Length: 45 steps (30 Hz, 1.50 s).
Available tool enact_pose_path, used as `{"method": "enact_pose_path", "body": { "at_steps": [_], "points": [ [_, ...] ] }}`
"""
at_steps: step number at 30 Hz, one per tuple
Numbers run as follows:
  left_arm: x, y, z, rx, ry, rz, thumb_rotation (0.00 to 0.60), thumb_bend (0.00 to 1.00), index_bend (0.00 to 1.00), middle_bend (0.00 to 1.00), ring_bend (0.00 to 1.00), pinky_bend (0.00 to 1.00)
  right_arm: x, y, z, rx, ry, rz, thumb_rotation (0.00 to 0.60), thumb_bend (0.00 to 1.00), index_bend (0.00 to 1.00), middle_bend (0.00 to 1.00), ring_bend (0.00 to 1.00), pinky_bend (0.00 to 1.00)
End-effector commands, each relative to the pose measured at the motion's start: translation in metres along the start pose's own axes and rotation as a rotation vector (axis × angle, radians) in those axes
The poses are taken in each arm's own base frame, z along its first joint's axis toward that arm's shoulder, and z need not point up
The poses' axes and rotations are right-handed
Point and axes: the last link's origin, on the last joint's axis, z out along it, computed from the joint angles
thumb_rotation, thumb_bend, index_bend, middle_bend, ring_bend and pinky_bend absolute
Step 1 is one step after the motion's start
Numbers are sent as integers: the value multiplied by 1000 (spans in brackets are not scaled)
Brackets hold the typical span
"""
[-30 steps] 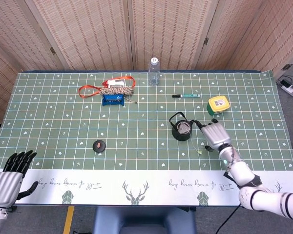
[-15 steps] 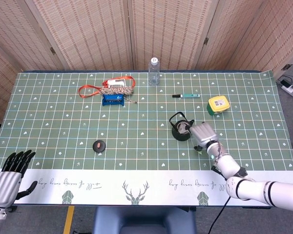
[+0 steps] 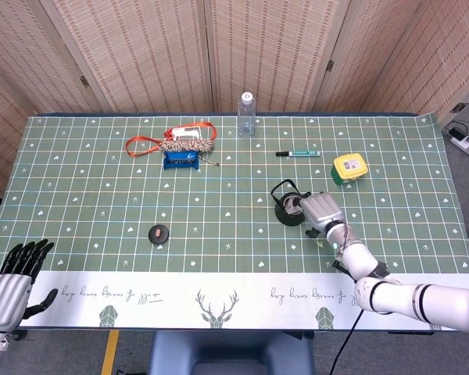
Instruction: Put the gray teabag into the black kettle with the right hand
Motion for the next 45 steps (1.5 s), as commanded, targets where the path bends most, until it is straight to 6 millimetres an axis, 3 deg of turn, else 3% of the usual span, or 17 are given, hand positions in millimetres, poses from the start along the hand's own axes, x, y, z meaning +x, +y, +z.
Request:
{"method": "enact_pose_path", "body": {
  "at_steps": [1, 19, 28, 31, 40, 45],
  "points": [
    [0, 0, 0, 2, -1, 1, 600, 294, 0, 26, 0, 11, 0, 1, 3, -3, -8, -3, 600, 285, 246, 694, 582, 283],
    [2, -4, 1, 11, 0, -14, 600, 293, 0, 26, 0, 12, -14, -13, 27, -5, -56, -31, 600, 285, 269, 701, 563, 283],
    [2, -4, 1, 11, -1, -12, 600, 293, 0, 26, 0, 12, -16, -11, 28, -26, -60, -30, 600, 285, 274, 701, 568, 283],
    [2, -3, 0, 8, 3, -12, 600, 293, 0, 26, 0, 12, -5, -8, 16, -13, -27, 12, 600, 285, 275, 701, 575, 283],
    [-2, 0, 0, 3, -9, 14, 600, 294, 0, 26, 0, 12, 29, 23, -60, 11, 112, 96, 600, 285, 278, 696, 576, 283],
    [-4, 1, 0, 3, -11, 29, 600, 293, 0, 26, 0, 12, 27, 40, -101, 23, 181, 89, 600, 285, 277, 680, 586, 277]
  ]
}}
